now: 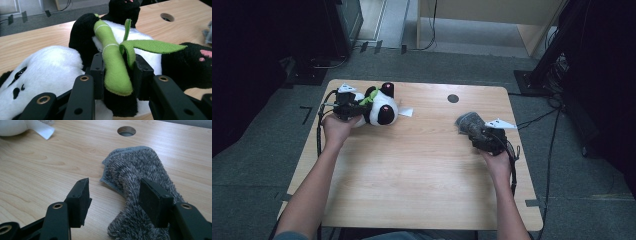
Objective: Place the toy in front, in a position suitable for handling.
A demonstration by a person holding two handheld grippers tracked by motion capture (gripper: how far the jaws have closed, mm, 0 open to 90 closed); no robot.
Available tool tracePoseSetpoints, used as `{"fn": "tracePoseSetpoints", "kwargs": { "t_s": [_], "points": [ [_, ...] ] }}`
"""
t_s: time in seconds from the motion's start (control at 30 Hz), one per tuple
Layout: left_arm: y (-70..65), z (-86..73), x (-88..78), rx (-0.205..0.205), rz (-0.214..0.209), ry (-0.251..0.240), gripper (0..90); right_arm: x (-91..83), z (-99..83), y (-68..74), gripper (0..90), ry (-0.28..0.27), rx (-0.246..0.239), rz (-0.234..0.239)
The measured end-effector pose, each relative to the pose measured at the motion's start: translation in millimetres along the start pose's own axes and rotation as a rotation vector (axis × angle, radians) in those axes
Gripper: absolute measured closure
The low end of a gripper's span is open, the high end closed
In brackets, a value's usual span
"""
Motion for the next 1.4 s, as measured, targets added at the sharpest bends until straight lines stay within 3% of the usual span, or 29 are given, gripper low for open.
{"fn": "tracePoseSetpoints", "kwargs": {
  "t_s": [0.33, 0.43, 0.6, 0.73, 0.97, 1.1, 1.4],
  "points": [
    [-31.5, -1.3, -13.4, -0.016, -0.067, -0.002, 67.3, -2.3, 1.3, -4.5, 42.6, -0.001, 0.005, -0.01],
    [-42.6, -4.2, -17.4, -0.003, -0.076, 0.006, 67.3, -1.9, 2.1, -7.2, 42.5, -0.004, -0.005, -0.027],
    [-59.6, -10.5, -24.3, 0.01, -0.102, 0.01, 67.8, -1.2, 5.9, -10.2, 44.8, -0.018, 0.023, -0.021],
    [-77.9, -18.7, -30.6, 0.014, -0.127, 0.019, 67.8, 3.2, 7.2, -13.1, 46.6, -0.008, -0.004, -0.026],
    [-101.1, -32.6, -37.3, -0.005, -0.185, 0.048, 67.8, 13.0, 8.2, -17.5, 48.1, -0.016, 0.041, -0.002],
    [-113.7, -38.7, -39.1, 0.005, -0.193, 0.054, 67.8, 19.2, -0.2, -18.9, 48.0, 0.036, 0.011, -0.011],
    [-136.5, -53.5, -43.0, 0.041, -0.196, 0.063, 67.8, 23.2, 0.7, -27.6, 51.6, 0.04, 0.01, -0.04]
  ]
}}
Point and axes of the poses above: each handheld gripper's, and its own axes: x roughly forward along the jaws, z roughly out of its top, y roughly to its left, the point moved 10 cm from there along x, roughly forward along the jaws, and after that the axes turned 11 degrees about -x, right-handed, at the moved point
